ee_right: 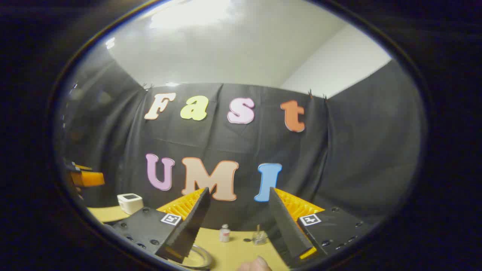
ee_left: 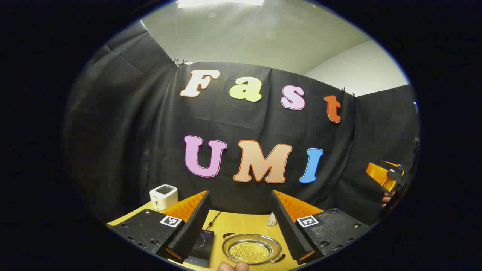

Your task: First push the handle of the pot to place it horizontally, then grasp the pot with both hands and set it on the induction cooktop.

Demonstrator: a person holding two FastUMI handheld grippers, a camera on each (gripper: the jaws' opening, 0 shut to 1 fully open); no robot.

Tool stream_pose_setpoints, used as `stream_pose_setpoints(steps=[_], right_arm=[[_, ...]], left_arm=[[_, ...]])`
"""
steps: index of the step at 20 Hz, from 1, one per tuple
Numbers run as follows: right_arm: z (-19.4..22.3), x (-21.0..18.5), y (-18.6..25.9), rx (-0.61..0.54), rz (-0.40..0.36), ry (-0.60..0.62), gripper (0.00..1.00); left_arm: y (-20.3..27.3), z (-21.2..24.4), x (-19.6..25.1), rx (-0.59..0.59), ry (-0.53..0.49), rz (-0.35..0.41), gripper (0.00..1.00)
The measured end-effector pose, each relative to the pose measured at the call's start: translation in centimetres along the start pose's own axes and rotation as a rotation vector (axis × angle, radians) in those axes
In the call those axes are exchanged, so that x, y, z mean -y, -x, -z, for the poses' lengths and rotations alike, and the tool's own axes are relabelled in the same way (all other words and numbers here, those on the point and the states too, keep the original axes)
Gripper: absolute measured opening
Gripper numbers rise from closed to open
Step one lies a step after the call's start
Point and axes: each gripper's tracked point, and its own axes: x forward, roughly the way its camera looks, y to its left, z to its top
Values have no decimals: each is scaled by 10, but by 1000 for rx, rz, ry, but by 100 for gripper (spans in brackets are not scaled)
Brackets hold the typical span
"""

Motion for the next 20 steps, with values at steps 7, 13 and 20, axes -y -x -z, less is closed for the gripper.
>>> stream_pose_setpoints(steps=[7, 13, 20], right_arm=[[31, -17, -9, -70, -43, -2, 94], [33, -38, -9, -74, -76, 15, 99], [39, -56, -11, -95, -81, 11, 98]], left_arm=[[10, 16, -6, -48, -44, -48, 95], [16, 23, -27, -69, -64, -83, 95], [10, 22, -35, -61, -75, -66, 92]])
